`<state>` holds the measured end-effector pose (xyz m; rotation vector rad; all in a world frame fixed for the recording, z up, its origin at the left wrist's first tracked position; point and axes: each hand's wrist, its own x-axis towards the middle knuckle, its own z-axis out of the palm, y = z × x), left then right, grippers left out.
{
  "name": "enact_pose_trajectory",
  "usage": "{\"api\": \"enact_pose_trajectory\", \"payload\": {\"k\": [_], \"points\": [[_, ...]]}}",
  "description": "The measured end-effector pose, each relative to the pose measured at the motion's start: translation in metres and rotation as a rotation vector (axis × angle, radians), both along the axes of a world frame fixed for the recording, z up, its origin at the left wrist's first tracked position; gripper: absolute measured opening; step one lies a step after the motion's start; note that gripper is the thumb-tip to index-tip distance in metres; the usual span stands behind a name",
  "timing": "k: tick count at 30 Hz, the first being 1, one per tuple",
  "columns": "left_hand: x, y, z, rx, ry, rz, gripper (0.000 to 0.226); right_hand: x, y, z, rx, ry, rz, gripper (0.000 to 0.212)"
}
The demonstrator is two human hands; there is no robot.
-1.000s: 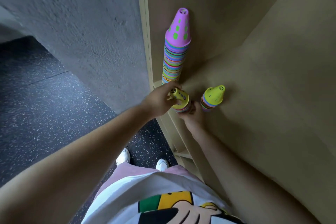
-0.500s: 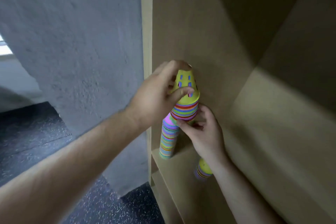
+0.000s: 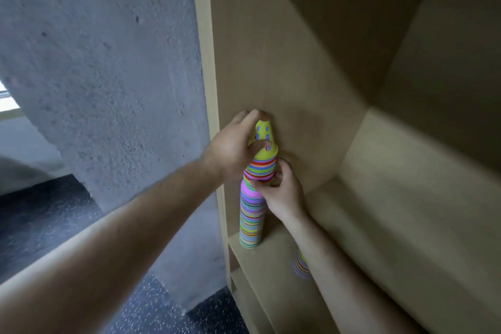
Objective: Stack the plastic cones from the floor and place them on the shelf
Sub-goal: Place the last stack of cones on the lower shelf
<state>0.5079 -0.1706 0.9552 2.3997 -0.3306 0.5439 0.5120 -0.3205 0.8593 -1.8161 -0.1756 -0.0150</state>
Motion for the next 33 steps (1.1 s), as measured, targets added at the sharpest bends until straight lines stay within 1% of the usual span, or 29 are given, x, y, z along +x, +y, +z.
{"api": "enact_pose_trajectory", "payload": {"k": [2,3,6,8,10,12,14,15,18,20,22,24,27,28,29,31,33], "points": [[-0.004,0.000,-0.019,0.013,0.040,-0.027,0.051,-0.004,-0.003,-0.012,-0.143,-0.017,-0.008,0.051],[-0.006,0.002,-0.025,0.015,0.044,-0.033,0.054,-0.005,-0.004,-0.016,-0.182,-0.029,-0.017,0.054],[-0.011,0.000,-0.031,0.024,0.025,-0.005,0.056,-0.008,-0.007,-0.023,-0.222,-0.029,-0.008,0.062],[-0.014,-0.004,-0.028,0.131,-0.061,0.027,0.060,-0.011,-0.013,-0.027,-0.259,-0.066,-0.009,0.065],[-0.022,-0.010,-0.026,0.275,-0.190,0.086,0.060,-0.016,-0.021,-0.031,-0.307,-0.128,-0.046,0.068],[-0.033,-0.020,-0.031,0.362,-0.322,0.137,0.052,-0.022,-0.032,-0.034,-0.341,-0.209,-0.074,0.067],[-0.044,-0.034,-0.048,0.396,-0.377,0.094,0.042,-0.030,-0.045,-0.038,-0.381,-0.279,-0.103,0.063],[-0.048,-0.042,-0.058,0.397,-0.357,0.036,0.038,-0.034,-0.052,-0.042,-0.400,-0.279,-0.115,0.061],[-0.052,-0.066,-0.100,0.320,-0.195,-0.151,0.034,-0.045,-0.079,-0.066,-0.459,-0.240,-0.146,0.057],[-0.048,-0.081,-0.138,0.237,-0.061,-0.192,0.033,-0.054,-0.099,-0.089,-0.487,-0.207,-0.200,0.057],[-0.045,-0.096,-0.177,0.155,0.069,-0.183,0.035,-0.064,-0.119,-0.110,-0.501,-0.149,-0.237,0.058],[-0.041,-0.111,-0.209,0.116,0.220,-0.199,0.045,-0.073,-0.134,-0.129,-0.529,-0.061,-0.237,0.060],[-0.031,-0.133,-0.241,0.129,0.425,-0.255,0.078,-0.083,-0.153,-0.157,-0.571,0.042,-0.228,0.065],[-0.029,-0.140,-0.247,0.150,0.475,-0.269,0.085,-0.085,-0.157,-0.165,-0.594,0.077,-0.219,0.066],[-0.028,-0.147,-0.254,0.172,0.517,-0.276,0.087,-0.087,-0.161,-0.171,-0.619,0.120,-0.203,0.068],[-0.027,-0.159,-0.265,0.222,0.584,-0.273,0.081,-0.089,-0.166,-0.181,-0.666,0.217,-0.159,0.073],[-0.028,-0.162,-0.269,0.188,0.562,-0.262,0.068,-0.092,-0.168,-0.190,-0.679,0.330,-0.115,0.079]]}}
